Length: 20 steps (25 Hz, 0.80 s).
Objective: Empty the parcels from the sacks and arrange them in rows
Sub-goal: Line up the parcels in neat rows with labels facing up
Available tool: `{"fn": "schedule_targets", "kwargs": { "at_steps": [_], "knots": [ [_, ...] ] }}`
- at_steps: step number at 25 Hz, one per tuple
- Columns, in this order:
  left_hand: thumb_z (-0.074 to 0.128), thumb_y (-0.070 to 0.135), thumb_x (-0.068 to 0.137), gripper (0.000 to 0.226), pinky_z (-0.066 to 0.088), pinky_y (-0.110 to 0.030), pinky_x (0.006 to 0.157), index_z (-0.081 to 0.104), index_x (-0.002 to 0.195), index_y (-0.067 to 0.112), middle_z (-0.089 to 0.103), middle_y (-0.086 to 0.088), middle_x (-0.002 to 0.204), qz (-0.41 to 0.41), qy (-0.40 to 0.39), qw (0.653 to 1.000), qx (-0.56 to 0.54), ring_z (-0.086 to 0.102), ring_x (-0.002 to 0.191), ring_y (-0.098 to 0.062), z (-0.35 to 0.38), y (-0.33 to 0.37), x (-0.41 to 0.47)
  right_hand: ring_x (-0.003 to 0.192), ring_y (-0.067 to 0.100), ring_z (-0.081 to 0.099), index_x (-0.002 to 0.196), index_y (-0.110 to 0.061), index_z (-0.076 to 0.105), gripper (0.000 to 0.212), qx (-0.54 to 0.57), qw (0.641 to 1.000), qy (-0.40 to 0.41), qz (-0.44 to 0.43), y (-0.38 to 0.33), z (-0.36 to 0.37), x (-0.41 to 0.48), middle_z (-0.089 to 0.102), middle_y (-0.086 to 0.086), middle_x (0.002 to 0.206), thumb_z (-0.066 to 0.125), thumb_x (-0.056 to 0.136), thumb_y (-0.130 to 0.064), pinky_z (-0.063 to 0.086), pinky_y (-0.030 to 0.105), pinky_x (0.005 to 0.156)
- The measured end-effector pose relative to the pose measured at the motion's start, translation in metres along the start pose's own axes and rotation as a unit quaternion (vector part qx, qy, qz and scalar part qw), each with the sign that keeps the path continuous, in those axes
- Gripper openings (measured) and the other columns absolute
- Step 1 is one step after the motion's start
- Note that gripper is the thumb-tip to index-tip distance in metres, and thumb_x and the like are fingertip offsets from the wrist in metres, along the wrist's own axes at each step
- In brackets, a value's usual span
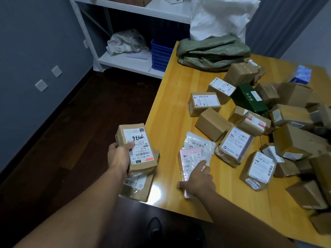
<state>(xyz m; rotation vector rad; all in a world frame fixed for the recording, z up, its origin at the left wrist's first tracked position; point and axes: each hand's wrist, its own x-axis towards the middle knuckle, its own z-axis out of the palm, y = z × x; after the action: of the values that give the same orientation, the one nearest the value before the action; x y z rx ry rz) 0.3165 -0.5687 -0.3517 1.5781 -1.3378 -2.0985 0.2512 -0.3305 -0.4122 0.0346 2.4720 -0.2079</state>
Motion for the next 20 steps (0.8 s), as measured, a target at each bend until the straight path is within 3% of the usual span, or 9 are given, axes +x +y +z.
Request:
{"fn": "schedule_targets", "kwargs": {
  "at_steps": [3, 7, 10, 14, 18, 20],
  "knots": [
    [0.068, 0.007, 0.087, 0.049, 0.061, -0.038, 0.059, 0.05, 0.131, 0.016, 0.073, -0.011, 0.101, 0.021, 0.024, 0.999, -0.013, 0.075, 0.078, -0.028, -0.013, 0.002, 0.003, 0.128, 0.035, 0.042, 0.154, -0.008, -0.019, 0.131, -0.025, 0.999, 0.015, -0.02, -0.008, 0.005, -0.005, 0.025, 0.018, 0.149, 0.076, 0.075, -0.051, 0.049, 0.043, 0.091],
    [0.068, 0.006, 0.085, 0.059, 0.062, -0.039, 0.06, 0.047, 0.139, 0.016, 0.073, -0.012, 0.105, 0.022, 0.018, 0.999, -0.034, 0.075, 0.081, -0.029, -0.014, 0.003, 0.003, 0.128, 0.039, 0.048, 0.155, -0.011, -0.02, 0.136, 0.097, 0.994, -0.049, -0.032, -0.035, 0.008, -0.018, 0.026, 0.021, 0.151, 0.075, 0.073, -0.063, 0.047, 0.042, 0.1],
    [0.069, 0.007, 0.084, 0.06, 0.062, -0.039, 0.062, 0.048, 0.139, 0.016, 0.073, -0.012, 0.105, 0.026, 0.024, 0.999, -0.033, 0.075, 0.08, -0.029, -0.016, 0.003, 0.005, 0.138, 0.041, 0.04, 0.154, -0.01, -0.021, 0.14, 0.138, 0.986, -0.085, -0.029, -0.052, 0.028, -0.03, 0.017, 0.024, 0.159, 0.076, 0.071, -0.067, 0.041, 0.045, 0.111],
    [0.068, 0.006, 0.085, 0.053, 0.061, -0.035, 0.056, 0.051, 0.135, 0.012, 0.073, -0.013, 0.105, 0.031, 0.035, 0.999, -0.025, 0.075, 0.08, -0.028, -0.028, 0.002, 0.009, 0.142, 0.04, 0.035, 0.154, -0.004, -0.02, 0.129, 0.119, 0.988, -0.09, -0.045, -0.054, 0.046, -0.038, 0.01, 0.025, 0.162, 0.073, 0.082, -0.057, 0.037, 0.045, 0.114],
    [0.069, 0.005, 0.084, 0.051, 0.063, -0.041, 0.063, 0.052, 0.131, 0.012, 0.074, -0.013, 0.104, 0.026, 0.022, 0.999, -0.029, 0.075, 0.081, -0.03, -0.032, -0.002, 0.009, 0.144, 0.037, 0.034, 0.153, -0.002, -0.021, 0.122, 0.117, 0.988, -0.096, -0.04, -0.051, 0.042, -0.042, 0.009, 0.024, 0.164, 0.07, 0.088, -0.05, 0.038, 0.043, 0.112],
    [0.069, 0.005, 0.083, 0.051, 0.062, -0.046, 0.066, 0.052, 0.13, 0.011, 0.074, -0.014, 0.104, 0.022, -0.002, 0.999, -0.039, 0.075, 0.082, -0.032, -0.029, -0.003, 0.008, 0.141, 0.036, 0.038, 0.156, -0.002, -0.011, 0.114, 0.079, 0.993, -0.074, -0.044, -0.05, 0.036, -0.041, 0.018, 0.022, 0.161, 0.065, 0.09, -0.053, 0.041, 0.043, 0.107]
  ]
}}
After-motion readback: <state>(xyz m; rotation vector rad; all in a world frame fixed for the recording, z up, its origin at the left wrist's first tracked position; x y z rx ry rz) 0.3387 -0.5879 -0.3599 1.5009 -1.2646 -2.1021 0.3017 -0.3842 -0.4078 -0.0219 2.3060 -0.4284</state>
